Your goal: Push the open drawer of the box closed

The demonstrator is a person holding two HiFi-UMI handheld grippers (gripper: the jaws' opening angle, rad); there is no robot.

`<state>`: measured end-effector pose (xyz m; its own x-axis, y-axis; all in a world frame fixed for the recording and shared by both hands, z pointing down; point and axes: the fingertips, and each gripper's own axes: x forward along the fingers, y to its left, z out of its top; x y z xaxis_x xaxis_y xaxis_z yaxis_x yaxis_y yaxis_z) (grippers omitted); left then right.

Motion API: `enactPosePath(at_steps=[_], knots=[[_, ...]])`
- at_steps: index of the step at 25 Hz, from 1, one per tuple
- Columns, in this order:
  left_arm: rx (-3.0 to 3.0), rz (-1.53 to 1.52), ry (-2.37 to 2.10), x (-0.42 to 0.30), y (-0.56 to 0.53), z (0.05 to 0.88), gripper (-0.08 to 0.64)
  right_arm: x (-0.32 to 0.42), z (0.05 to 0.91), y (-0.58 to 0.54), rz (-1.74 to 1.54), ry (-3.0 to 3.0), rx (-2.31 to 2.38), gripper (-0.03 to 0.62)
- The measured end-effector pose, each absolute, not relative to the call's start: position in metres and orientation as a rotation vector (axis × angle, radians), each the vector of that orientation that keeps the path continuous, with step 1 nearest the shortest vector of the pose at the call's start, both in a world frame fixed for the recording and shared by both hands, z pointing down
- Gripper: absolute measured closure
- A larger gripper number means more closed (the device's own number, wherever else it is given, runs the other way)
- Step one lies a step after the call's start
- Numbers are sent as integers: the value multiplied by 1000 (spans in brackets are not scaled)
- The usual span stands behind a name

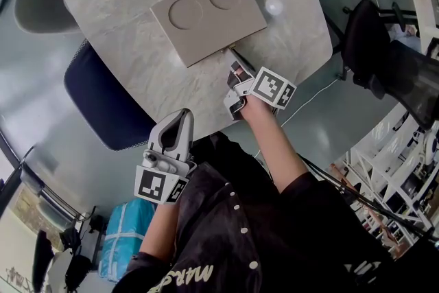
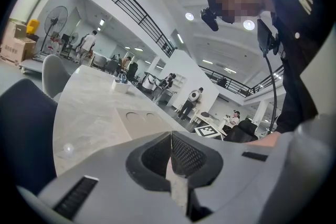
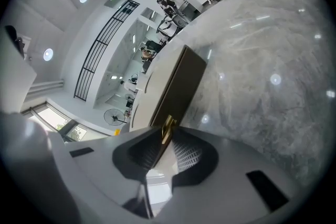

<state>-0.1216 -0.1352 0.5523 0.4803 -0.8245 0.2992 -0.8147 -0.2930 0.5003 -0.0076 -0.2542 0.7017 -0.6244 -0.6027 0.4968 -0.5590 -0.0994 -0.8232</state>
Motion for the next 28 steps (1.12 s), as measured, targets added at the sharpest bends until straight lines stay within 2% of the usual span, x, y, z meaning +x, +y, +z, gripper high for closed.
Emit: enactPosePath(at_steps=[19,24,28], knots=[[2172,-27,-1379,-120,-131,532,543,1,699,-245,-1854,2144,-1415,525],[2224,-57,-1386,-115,-133,508,543,6,663,-234,-1777,2234,-1355,586],[2254,-75,-1399,-105,-131,488,543,15,616,-235,-1569,2396,-1385,594]])
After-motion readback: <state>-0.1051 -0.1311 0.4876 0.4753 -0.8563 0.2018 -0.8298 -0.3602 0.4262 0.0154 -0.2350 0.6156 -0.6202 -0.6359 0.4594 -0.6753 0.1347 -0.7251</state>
